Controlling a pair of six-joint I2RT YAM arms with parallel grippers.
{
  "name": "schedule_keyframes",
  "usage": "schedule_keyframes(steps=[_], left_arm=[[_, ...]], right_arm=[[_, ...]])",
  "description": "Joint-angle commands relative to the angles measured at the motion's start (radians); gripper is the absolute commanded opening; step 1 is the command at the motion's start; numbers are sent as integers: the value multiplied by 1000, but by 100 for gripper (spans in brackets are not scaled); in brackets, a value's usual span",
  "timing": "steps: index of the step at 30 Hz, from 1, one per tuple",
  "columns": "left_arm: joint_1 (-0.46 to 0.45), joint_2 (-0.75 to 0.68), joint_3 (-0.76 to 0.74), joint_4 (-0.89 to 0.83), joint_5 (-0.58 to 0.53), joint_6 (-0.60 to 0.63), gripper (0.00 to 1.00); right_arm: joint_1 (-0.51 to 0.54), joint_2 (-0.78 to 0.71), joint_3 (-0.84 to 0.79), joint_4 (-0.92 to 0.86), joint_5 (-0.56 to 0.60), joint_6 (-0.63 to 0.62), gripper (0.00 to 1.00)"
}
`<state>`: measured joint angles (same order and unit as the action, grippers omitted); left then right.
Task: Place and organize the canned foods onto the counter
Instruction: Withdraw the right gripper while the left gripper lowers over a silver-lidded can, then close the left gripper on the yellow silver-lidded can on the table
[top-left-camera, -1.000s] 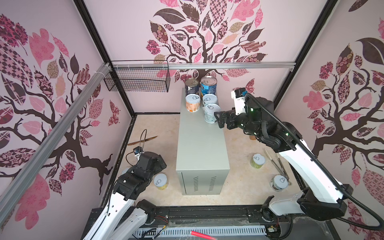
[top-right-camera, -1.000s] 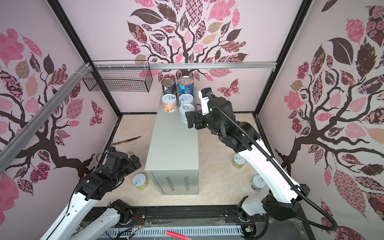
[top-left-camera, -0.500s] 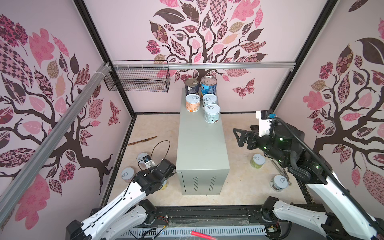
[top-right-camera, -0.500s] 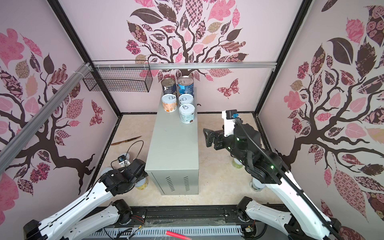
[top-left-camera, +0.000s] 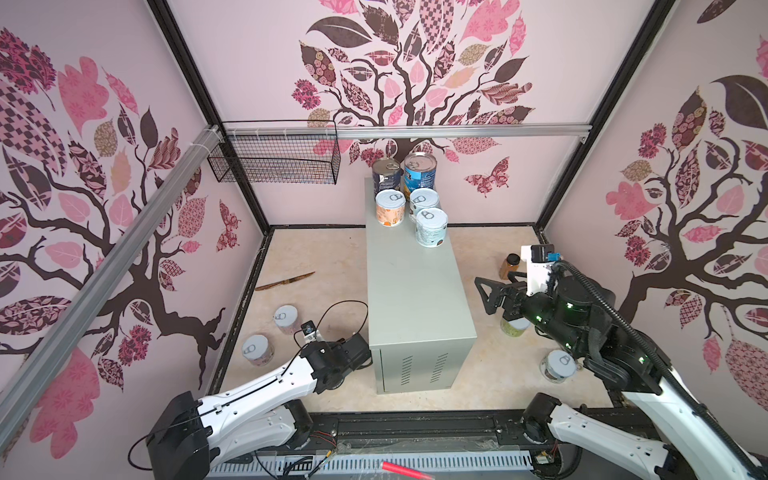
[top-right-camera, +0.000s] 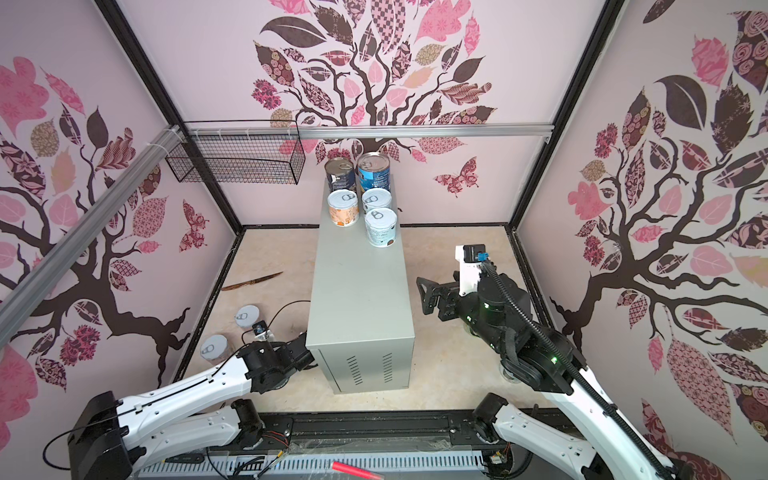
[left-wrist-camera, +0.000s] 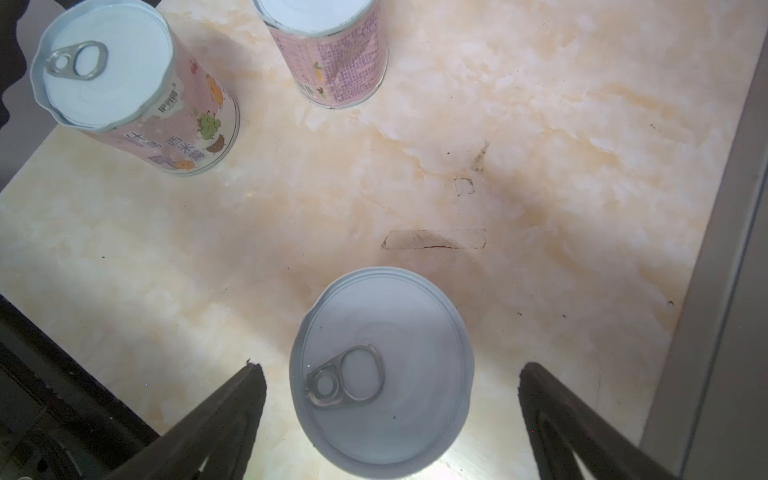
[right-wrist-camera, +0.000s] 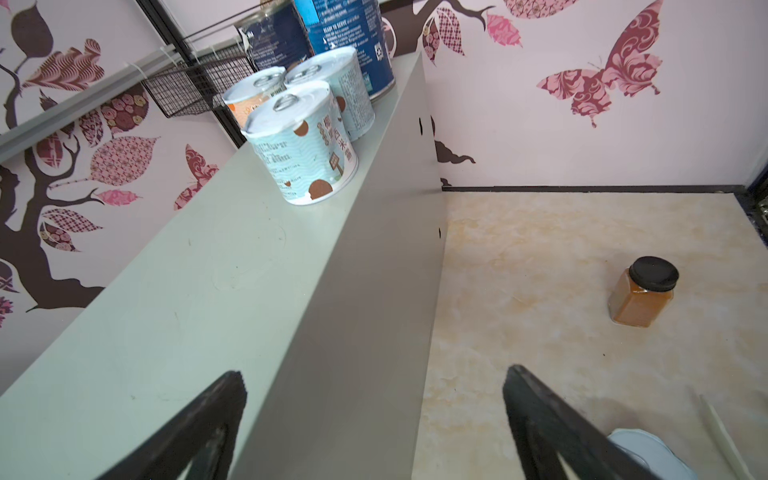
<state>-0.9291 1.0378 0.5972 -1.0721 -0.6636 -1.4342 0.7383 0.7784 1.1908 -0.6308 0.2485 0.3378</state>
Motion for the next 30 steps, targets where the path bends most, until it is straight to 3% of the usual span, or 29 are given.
schedule_keyframes(steps=[1,10,20,26,30], left_arm=[[-20,15,-45,47,-16,-82,98],[-20,-23,-147,168,12,-102,98],[-22,-9,-243,287,-56,-120,97],[-15,9,-245,344,-149,-51,96],[51,39,-282,473,-116,51,94]], right_arm=[[4,-17,-11,8,-18,5,100],[3,-10,-21,-7,-55,-19,100],[3,-90,-117,7,-73,52,100],[3,-166,-176,27,-49,126,100],[4,-193,-184,20,-16,145,100]])
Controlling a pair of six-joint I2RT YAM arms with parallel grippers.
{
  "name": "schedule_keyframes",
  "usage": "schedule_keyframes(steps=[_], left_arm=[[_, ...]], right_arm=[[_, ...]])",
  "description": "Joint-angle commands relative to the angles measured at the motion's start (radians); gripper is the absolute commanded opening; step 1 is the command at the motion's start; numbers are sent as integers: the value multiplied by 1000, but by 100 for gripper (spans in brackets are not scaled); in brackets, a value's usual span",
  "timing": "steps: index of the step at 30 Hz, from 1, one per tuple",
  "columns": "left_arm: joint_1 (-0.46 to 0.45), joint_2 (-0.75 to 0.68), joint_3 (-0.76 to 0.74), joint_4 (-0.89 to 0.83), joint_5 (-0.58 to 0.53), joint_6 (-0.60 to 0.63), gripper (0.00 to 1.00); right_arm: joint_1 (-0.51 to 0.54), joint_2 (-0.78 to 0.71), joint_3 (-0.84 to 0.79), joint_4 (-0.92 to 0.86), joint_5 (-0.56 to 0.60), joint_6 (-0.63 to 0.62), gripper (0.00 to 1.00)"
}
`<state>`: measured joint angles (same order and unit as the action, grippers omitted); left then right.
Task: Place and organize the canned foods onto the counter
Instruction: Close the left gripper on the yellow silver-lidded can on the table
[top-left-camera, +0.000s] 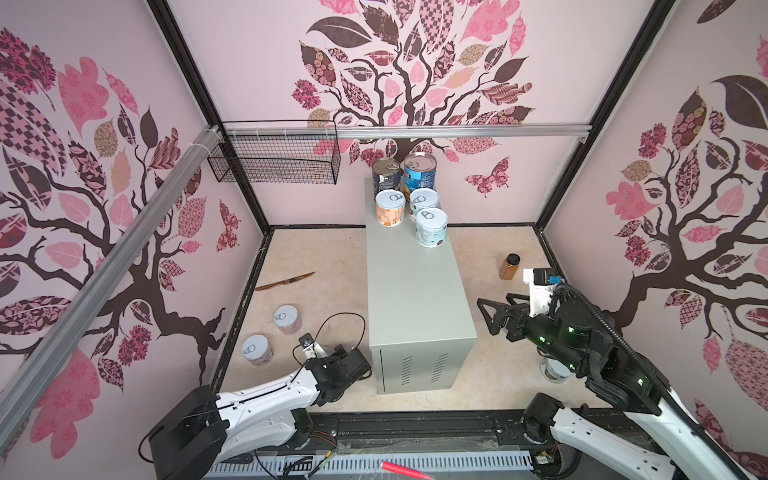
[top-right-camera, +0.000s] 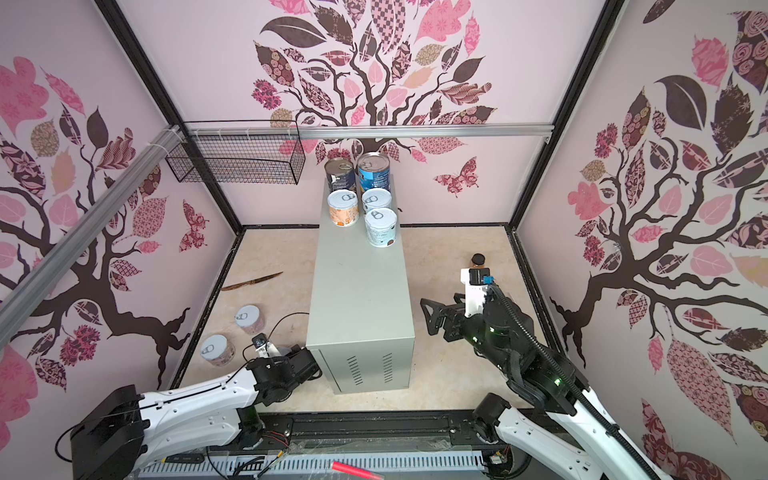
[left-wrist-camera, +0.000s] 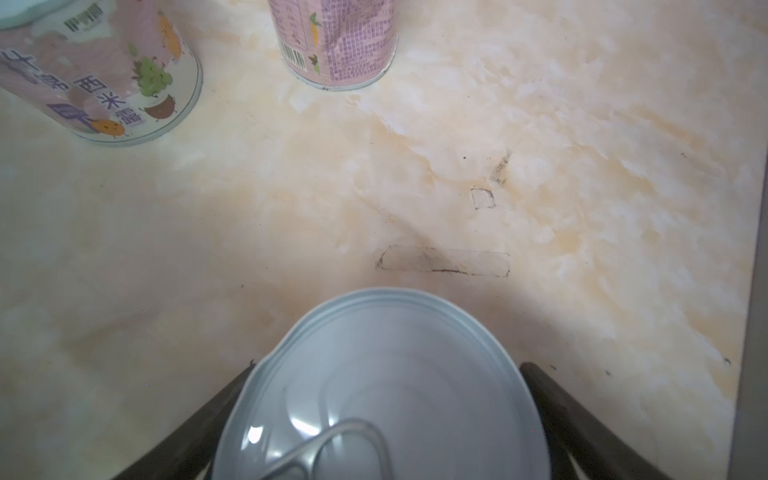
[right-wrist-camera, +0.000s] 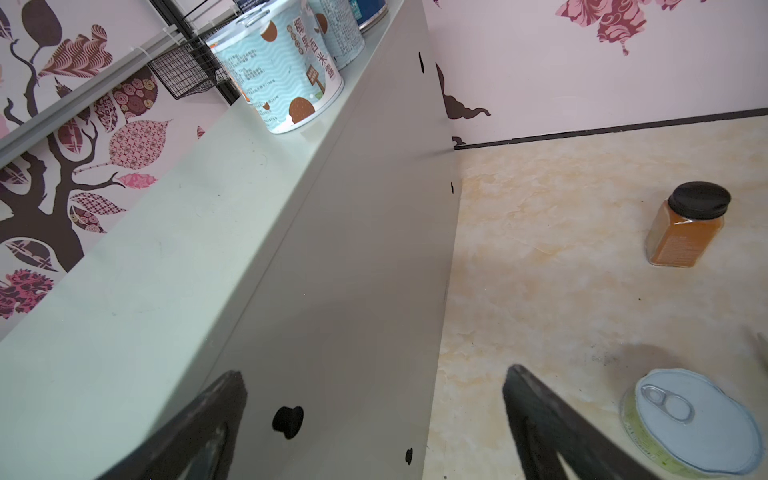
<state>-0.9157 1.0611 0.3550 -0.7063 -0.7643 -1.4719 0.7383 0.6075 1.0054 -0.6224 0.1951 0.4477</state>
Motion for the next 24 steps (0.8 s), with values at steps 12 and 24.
schedule_keyframes(steps=[12,24], left_arm=[[112,240,10,205,76,100,92],[113,221,-12,240,84,95,77]], right_arm=[[4,34,88,-47,74,2,100],[3,61,61,1,57,-12,100]])
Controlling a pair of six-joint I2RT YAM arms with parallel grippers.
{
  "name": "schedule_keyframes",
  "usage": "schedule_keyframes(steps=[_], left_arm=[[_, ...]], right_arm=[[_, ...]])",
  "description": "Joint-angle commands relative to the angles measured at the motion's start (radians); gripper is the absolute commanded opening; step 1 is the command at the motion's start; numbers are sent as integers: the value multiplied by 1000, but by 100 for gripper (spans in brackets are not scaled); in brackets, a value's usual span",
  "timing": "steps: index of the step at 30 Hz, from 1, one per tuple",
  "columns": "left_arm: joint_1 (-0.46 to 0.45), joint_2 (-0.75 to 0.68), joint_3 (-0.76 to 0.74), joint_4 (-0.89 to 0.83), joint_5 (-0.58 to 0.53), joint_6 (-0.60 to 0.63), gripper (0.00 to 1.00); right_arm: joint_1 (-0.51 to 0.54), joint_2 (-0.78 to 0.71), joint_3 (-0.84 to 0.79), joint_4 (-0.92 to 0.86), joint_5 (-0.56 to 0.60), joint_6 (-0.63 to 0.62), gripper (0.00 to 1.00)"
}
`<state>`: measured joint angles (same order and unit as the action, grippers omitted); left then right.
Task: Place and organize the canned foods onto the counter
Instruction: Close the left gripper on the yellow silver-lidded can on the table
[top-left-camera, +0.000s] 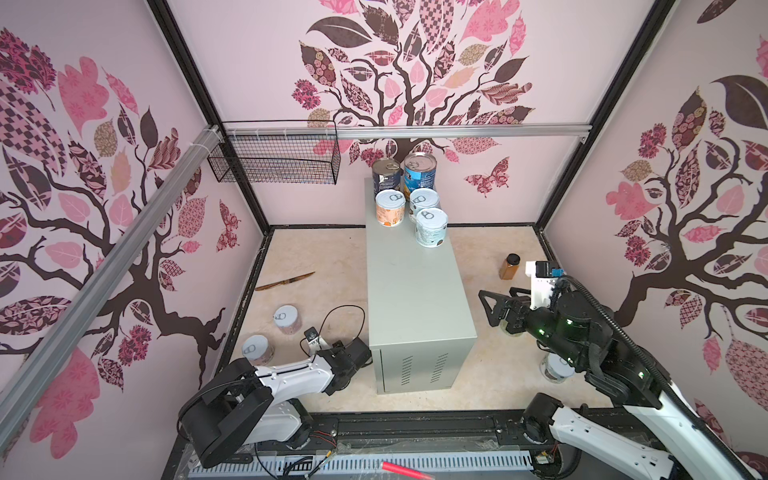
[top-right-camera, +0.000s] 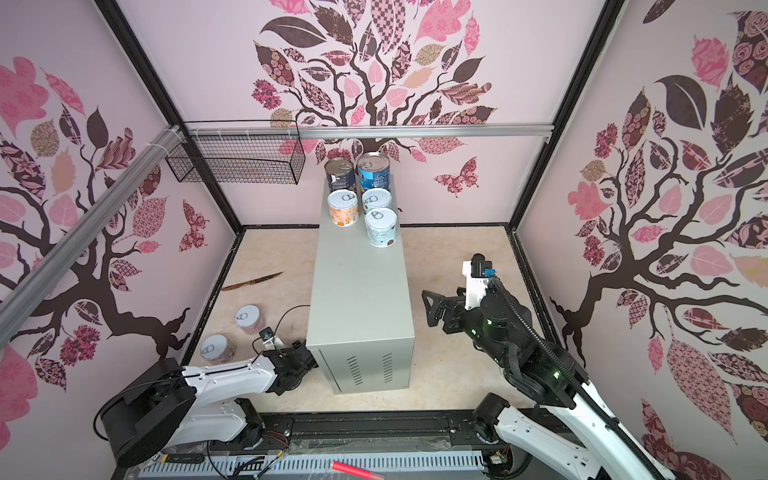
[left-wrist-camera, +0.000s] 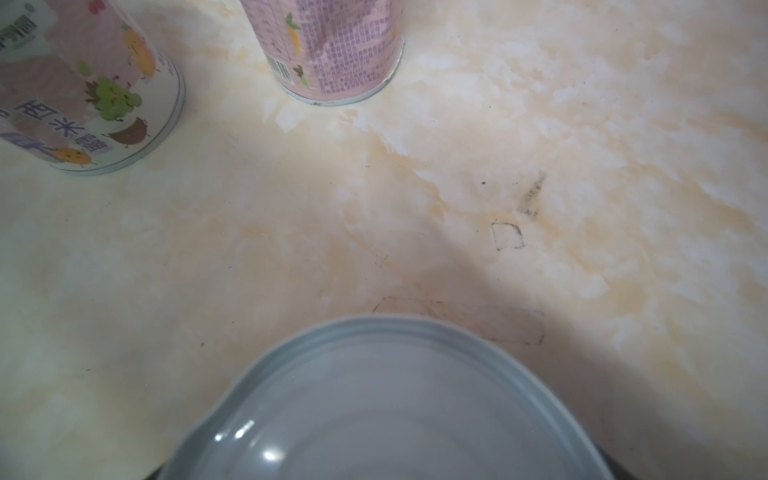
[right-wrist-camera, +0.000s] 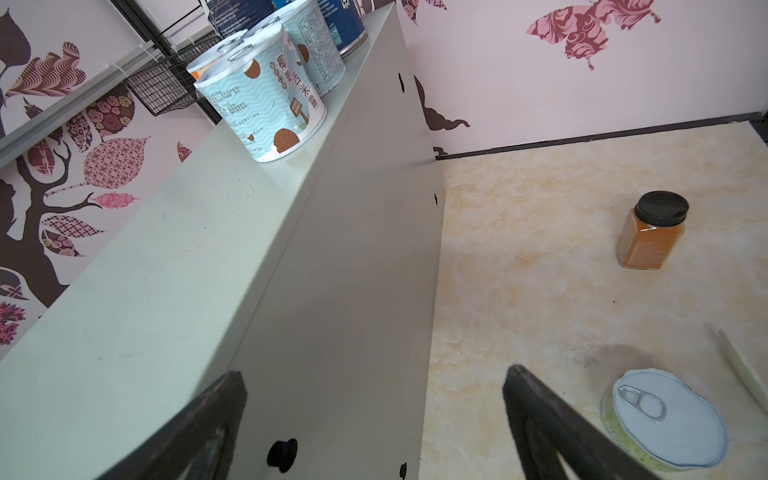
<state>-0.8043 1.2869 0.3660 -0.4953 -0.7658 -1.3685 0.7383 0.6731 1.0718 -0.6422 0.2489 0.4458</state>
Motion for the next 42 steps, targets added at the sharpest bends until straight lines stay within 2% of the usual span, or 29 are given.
schedule_keyframes(steps=[1,6,13,18,26,42], left_arm=[[2,-9,-22,29,85,-6,76],[2,-29,2,-18,81,1,67],[2,-104,39,-69,99,98,65],[2,-190,79,-157,63,157,64],[2,-264,195,-282,5,282,63],[6,-404,541,-540,27,558,62]], right_arm=[[3,-4,-9,25,5,-10,100],[4,-1,-23,35,6,-12,100],[3,-2,-26,37,6,-18,100],[3,-13,-48,31,-1,-12,100],[3,-30,-32,8,8,-20,100],[4,-30,9,-60,23,-53,100]])
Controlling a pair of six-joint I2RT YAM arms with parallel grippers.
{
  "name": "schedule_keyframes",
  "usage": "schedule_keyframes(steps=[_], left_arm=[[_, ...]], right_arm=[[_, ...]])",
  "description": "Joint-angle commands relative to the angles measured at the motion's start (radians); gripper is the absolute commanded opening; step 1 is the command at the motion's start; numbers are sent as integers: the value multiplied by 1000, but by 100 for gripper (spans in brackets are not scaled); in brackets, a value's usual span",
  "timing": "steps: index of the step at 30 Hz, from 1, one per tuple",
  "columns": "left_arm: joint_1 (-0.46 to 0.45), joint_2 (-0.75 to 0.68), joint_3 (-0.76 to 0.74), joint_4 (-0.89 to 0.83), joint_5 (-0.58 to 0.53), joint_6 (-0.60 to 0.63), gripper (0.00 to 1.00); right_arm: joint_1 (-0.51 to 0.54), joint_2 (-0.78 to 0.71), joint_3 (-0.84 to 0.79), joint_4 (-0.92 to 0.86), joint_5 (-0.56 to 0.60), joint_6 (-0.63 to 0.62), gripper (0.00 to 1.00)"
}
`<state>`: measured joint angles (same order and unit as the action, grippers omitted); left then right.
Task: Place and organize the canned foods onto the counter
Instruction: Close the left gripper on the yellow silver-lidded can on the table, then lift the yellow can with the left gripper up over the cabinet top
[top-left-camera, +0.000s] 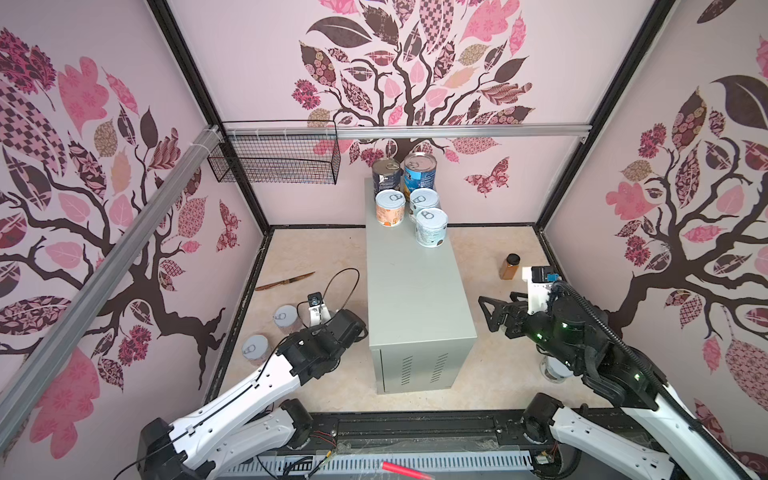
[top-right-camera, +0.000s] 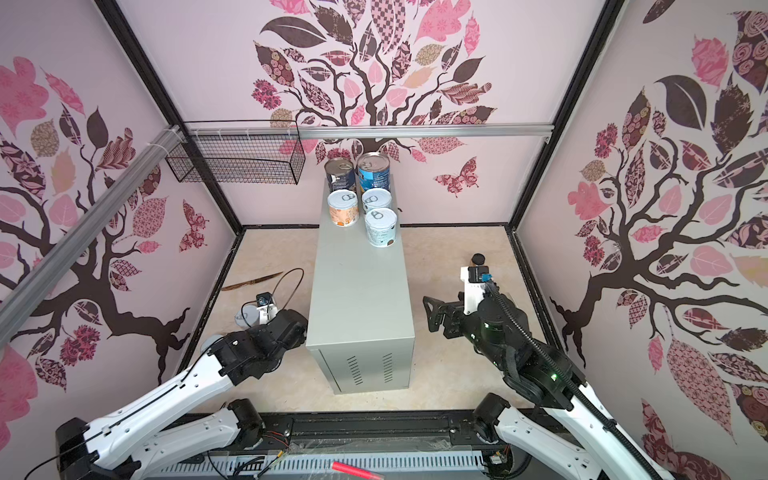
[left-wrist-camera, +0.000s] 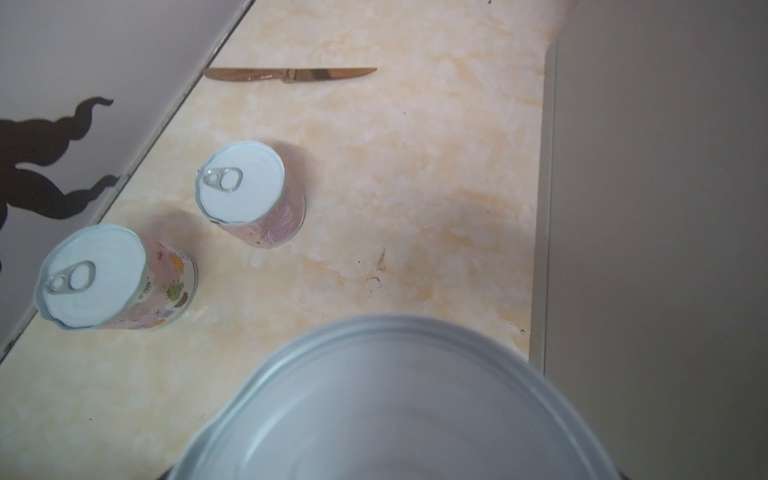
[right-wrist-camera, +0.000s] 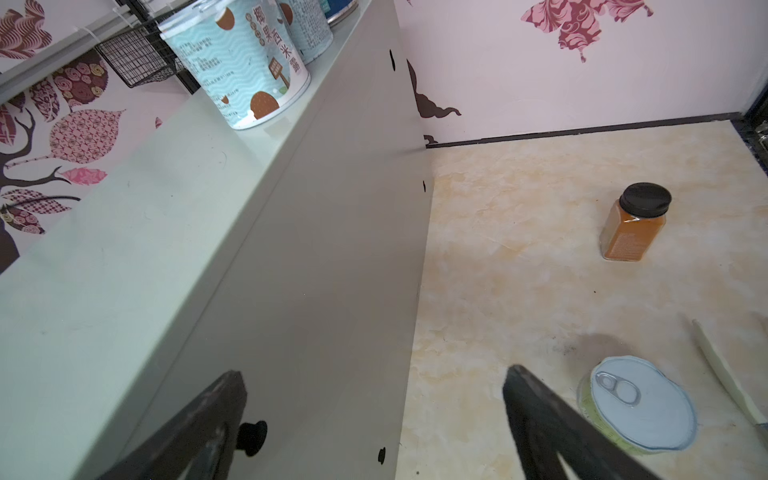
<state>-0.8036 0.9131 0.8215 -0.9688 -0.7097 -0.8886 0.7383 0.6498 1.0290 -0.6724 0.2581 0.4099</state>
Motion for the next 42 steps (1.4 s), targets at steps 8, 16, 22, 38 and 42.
schedule_keyframes(steps=[8,16,22,38,42], left_arm=[[6,-94,255,-165,52,242,62],[6,-41,446,-273,126,401,62],[6,45,625,-341,201,499,61],[6,325,1172,-448,373,663,60],[6,396,1262,-457,417,694,60]], right_arm=[[3,9,78,-65,15,-26,100],[3,24,73,-76,1,-28,100],[3,37,83,-79,-6,-31,100],[3,51,118,-87,-47,-59,100],[3,70,126,-78,-61,-70,100]])
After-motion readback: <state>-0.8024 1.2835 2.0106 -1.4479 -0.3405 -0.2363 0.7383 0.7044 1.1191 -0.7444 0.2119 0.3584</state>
